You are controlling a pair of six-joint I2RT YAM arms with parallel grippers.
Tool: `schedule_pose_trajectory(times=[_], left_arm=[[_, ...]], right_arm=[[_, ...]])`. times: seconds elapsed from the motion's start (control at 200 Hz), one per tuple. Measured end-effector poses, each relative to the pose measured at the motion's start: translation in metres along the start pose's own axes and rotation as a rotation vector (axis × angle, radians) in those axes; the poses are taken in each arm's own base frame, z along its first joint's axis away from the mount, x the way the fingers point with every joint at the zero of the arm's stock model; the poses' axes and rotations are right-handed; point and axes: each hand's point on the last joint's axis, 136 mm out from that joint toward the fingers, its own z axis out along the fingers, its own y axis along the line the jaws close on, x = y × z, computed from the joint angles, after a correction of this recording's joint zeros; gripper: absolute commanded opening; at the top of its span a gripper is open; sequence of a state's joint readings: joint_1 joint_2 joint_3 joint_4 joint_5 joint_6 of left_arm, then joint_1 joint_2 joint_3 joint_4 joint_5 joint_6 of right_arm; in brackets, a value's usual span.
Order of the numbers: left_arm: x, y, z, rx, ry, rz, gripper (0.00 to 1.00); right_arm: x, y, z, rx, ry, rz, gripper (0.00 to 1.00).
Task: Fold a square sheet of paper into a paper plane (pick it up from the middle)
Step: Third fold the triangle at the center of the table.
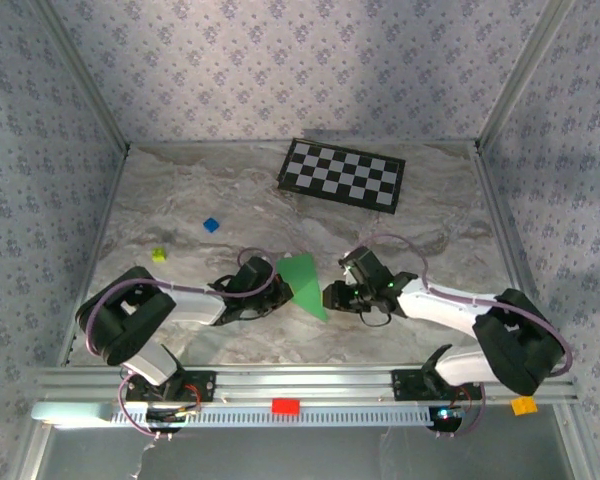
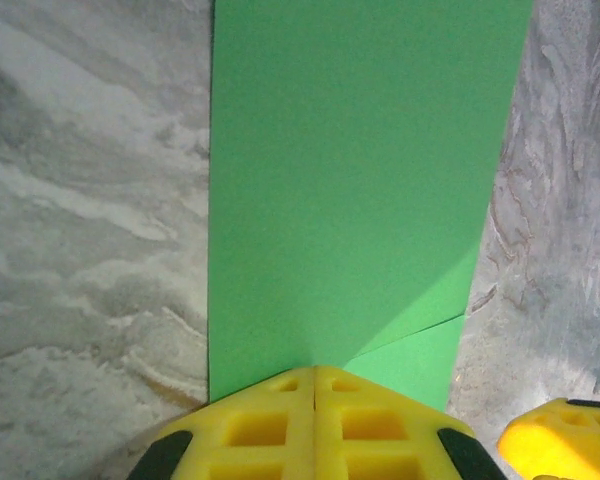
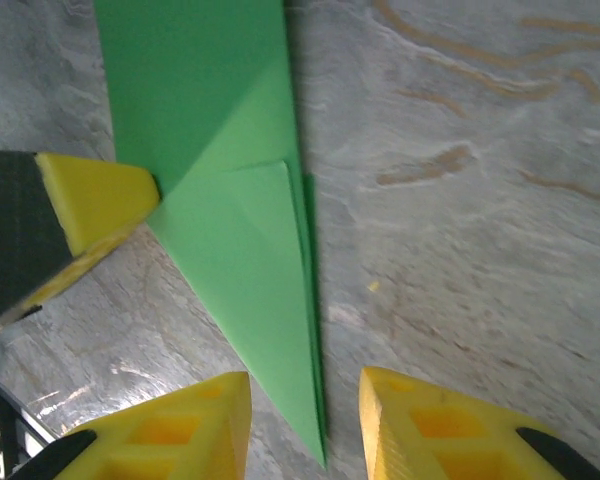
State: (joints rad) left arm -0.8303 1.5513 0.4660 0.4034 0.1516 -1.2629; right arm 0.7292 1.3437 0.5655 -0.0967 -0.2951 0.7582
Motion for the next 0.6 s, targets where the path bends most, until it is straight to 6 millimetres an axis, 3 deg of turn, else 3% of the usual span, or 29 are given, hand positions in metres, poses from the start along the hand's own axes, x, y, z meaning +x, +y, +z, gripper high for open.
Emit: schedule_pose_trajectory(times=[0.195, 0.6], left_arm=[[0.001, 0.003, -0.003, -0.018, -0.003, 0.005, 0.04], [0.000, -0.004, -0.019, -0.033, -0.005, 0.082, 0.28]], right_arm=[[-0.007, 0.005, 0.013, 0.011, 0.027, -0.013, 0.35], [-0.012, 0.005, 0.023, 0.026, 0.046, -0.028, 0.33]])
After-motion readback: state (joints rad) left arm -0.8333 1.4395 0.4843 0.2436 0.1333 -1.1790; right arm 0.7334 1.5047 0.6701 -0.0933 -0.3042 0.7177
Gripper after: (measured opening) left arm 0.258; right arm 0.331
